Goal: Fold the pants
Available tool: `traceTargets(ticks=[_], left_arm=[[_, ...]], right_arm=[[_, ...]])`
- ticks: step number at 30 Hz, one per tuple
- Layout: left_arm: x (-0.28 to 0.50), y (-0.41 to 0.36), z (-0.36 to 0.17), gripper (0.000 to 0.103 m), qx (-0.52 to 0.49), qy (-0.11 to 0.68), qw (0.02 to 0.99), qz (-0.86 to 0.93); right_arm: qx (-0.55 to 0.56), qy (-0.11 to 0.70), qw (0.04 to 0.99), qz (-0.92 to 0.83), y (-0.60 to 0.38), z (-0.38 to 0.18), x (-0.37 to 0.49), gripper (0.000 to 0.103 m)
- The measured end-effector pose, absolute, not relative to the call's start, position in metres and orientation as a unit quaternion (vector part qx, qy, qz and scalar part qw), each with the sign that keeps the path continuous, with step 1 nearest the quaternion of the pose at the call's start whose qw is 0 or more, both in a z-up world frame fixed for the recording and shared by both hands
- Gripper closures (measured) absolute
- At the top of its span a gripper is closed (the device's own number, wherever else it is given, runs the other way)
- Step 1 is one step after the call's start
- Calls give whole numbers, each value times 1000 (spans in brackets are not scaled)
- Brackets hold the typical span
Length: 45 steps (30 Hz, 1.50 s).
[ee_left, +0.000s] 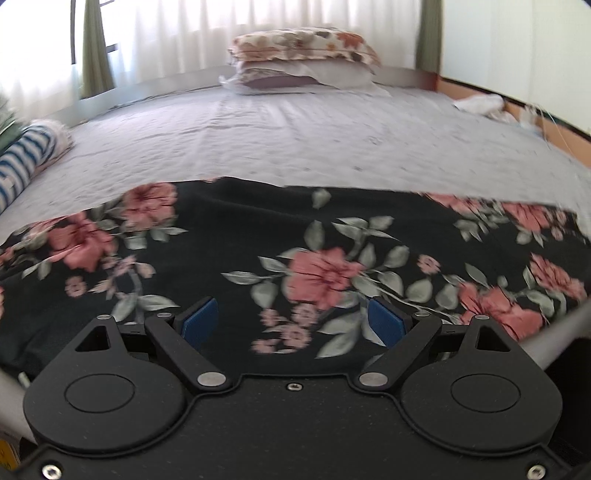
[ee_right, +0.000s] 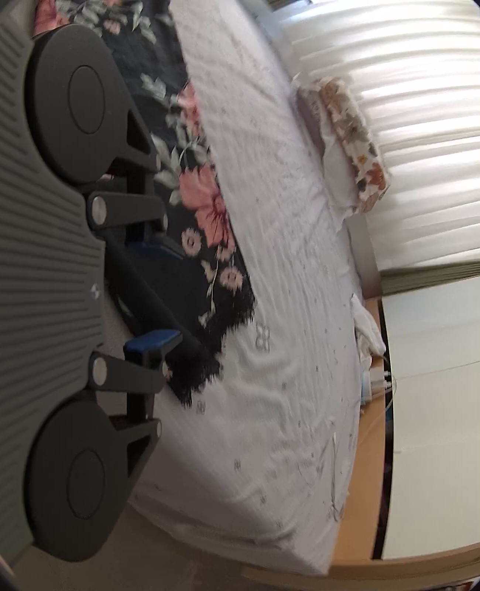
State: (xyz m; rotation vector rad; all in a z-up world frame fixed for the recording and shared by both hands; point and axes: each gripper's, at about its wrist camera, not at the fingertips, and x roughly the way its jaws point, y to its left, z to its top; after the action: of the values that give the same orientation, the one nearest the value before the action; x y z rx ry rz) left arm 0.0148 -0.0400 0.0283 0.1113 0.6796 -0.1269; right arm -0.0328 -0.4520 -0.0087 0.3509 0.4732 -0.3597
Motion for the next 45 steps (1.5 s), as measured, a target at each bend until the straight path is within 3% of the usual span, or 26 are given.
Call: traceTargets(ticks=[4, 15, 17, 19, 34, 45], left_arm=[[20, -56, 19, 14, 77, 339, 935, -76], [34, -65, 0, 14, 80, 368, 923, -79], [36, -64, -2, 14, 75, 370, 923, -79], [37, -62, -2, 14, 70, 371, 923, -79], [41, -63, -3, 12, 66, 370, 923, -77], [34, -107, 7, 12, 56, 350, 927, -123]], right_arm=[[200, 231, 943, -129, -453, -16, -26, 57], [140, 247, 919, -274, -471, -26, -22, 53], [123, 245, 911, -308, -472, -25, -21, 42], [120, 241, 908, -320, -475, -25, -23, 42], [141, 256, 919, -264, -470, -30, -21, 36], [137, 249, 931, -228, -449, -36, -25, 35]])
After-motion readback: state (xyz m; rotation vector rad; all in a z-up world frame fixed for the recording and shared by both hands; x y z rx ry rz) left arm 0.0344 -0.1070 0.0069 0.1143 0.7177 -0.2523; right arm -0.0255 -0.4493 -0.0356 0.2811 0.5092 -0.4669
